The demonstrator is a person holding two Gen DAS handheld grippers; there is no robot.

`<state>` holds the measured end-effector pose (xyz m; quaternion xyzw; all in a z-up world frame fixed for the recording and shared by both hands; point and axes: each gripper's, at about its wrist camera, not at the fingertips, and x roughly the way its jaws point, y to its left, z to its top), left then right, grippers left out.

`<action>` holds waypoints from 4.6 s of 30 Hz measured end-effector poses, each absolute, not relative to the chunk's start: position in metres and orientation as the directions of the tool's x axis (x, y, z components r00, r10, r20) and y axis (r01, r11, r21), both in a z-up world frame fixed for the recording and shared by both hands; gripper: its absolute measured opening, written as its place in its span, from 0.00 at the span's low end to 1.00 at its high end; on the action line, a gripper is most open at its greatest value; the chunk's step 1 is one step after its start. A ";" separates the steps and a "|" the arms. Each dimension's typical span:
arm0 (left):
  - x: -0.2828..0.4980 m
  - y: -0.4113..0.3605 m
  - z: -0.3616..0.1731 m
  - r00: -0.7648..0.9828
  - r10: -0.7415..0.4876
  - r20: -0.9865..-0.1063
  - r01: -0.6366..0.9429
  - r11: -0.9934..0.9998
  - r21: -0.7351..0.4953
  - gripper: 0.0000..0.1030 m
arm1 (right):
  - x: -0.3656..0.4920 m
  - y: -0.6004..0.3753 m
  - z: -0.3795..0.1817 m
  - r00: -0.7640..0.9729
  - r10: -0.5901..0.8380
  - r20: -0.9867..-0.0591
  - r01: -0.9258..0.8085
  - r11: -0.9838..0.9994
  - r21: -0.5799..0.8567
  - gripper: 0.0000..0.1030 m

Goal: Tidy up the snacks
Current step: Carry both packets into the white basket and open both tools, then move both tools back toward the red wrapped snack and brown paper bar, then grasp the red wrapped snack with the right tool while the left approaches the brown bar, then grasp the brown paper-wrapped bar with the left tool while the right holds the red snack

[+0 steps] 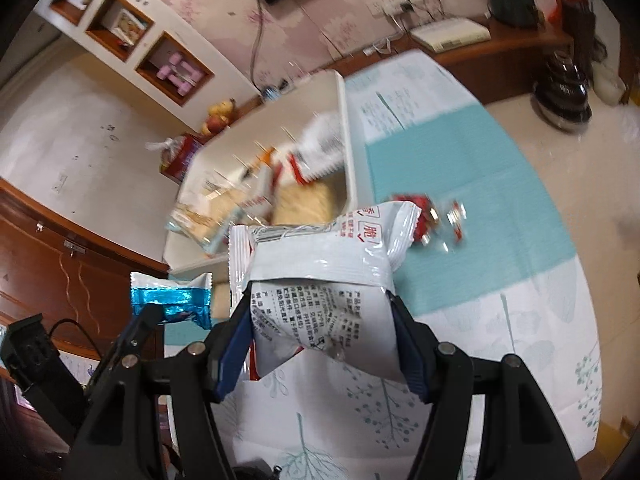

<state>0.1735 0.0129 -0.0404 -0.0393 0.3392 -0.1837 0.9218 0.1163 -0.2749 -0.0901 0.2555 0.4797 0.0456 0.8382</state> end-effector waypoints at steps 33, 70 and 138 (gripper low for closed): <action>0.279 -0.009 -0.045 0.756 -0.222 -0.615 0.221 0.972 -0.079 0.69 | 0.205 -0.264 -0.105 0.753 0.216 -0.622 0.031 0.932 0.362 0.85; 0.221 0.030 -0.151 0.364 -0.181 -0.914 0.096 0.983 -0.156 0.99 | 0.119 -0.295 -0.152 0.746 0.105 -0.658 -0.249 0.960 -0.130 0.85; 0.190 0.008 -0.194 0.228 -0.198 -0.953 -0.088 0.971 -0.223 0.89 | 0.082 -0.251 -0.176 0.573 0.197 -0.796 -0.217 0.972 0.085 0.52</action>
